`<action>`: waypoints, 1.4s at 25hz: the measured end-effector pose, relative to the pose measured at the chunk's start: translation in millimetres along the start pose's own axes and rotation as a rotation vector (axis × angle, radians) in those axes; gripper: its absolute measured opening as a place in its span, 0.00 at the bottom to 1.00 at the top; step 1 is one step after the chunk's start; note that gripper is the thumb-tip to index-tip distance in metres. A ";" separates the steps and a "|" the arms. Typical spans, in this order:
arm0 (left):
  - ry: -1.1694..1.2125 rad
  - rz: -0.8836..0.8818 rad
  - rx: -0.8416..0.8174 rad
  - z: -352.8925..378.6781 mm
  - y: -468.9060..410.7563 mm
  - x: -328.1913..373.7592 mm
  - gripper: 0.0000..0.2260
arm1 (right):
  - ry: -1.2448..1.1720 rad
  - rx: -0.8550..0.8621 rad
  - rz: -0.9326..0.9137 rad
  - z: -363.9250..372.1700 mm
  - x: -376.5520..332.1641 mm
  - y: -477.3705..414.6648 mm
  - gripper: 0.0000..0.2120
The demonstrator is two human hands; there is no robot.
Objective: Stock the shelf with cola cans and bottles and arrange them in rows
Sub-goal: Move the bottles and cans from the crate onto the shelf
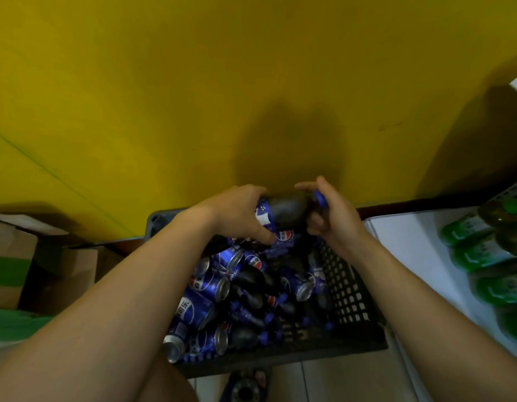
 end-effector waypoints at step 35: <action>0.592 0.117 0.536 -21.7 -13.7 79.2 0.30 | 0.920 0.118 -0.116 -61.3 -82.2 56.4 0.30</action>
Point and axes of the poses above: each hand's wrist, its own y-axis away from the middle knuckle, its own z-axis out of the palm, x = y × z, the point moved 1 cm from there along -y, towards the middle knuckle, and after that the axes turned 15 degrees about x, right-handed, at the moved point
